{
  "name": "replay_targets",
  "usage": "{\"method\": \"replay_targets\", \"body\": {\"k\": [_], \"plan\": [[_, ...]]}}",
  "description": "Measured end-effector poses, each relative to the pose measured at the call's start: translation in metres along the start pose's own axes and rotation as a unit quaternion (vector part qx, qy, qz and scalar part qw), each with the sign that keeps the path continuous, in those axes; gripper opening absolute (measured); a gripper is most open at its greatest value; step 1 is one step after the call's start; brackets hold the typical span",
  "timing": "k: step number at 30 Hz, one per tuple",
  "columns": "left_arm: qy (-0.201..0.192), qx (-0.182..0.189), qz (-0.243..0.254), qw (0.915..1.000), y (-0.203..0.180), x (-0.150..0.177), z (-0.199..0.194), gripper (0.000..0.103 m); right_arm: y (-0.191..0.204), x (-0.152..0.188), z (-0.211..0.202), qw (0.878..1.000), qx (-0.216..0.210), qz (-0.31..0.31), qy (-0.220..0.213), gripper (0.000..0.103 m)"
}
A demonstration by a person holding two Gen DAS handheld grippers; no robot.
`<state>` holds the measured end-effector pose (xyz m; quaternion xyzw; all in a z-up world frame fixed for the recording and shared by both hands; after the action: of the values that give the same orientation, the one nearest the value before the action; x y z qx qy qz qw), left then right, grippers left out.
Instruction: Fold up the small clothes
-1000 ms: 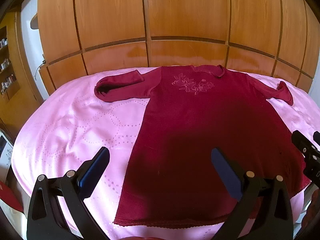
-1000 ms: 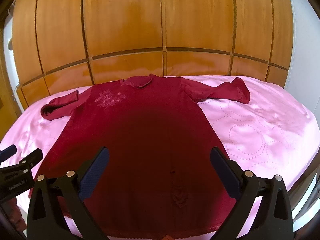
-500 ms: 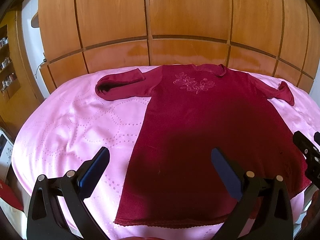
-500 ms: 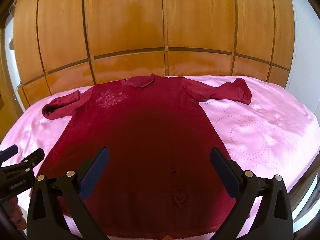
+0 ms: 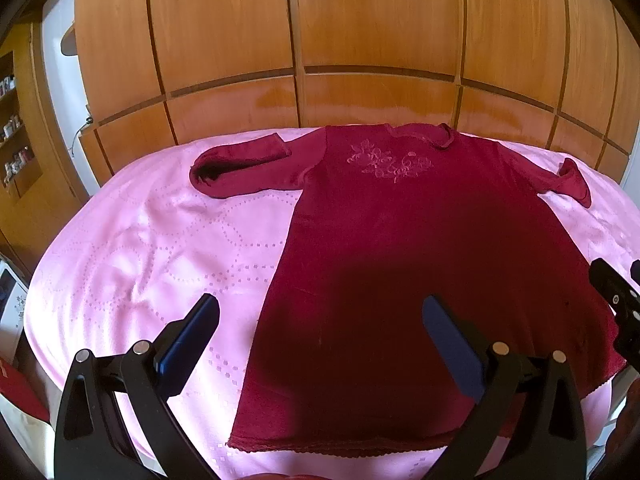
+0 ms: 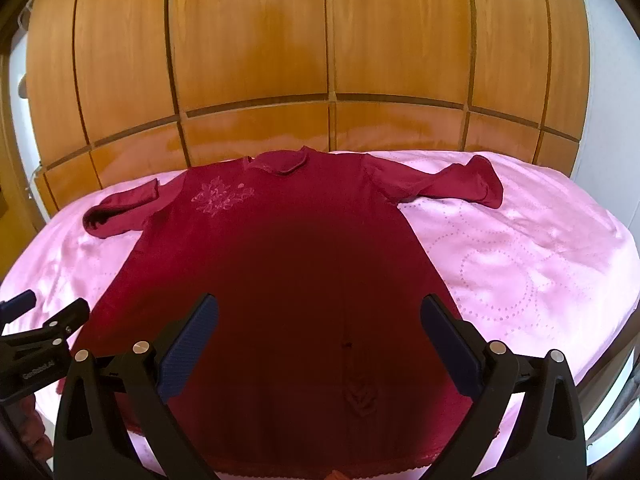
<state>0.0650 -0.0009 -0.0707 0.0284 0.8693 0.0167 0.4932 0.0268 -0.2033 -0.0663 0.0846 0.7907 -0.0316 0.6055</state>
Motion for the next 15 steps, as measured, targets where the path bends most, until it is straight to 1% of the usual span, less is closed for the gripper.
{"method": "replay_targets", "body": {"k": [15], "plan": [[0.01,0.005,0.01,0.9999,-0.0077,-0.0001,0.0054,0.101,0.0015,0.0018,0.0033,1.0,-0.002,0.006,0.006,0.1]]}}
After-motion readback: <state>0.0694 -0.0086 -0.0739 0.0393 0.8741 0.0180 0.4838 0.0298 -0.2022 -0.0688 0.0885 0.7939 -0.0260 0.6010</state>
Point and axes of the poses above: each gripper's, at about its wrist camera, not at the fingertips, and z roughly the way its jaws point, y to its left, x to its underside, the point moved 8 cm from there along z, roughly the way its jaws point, and after that the axes turned 12 degrees about -y, right-handed, at the moved point
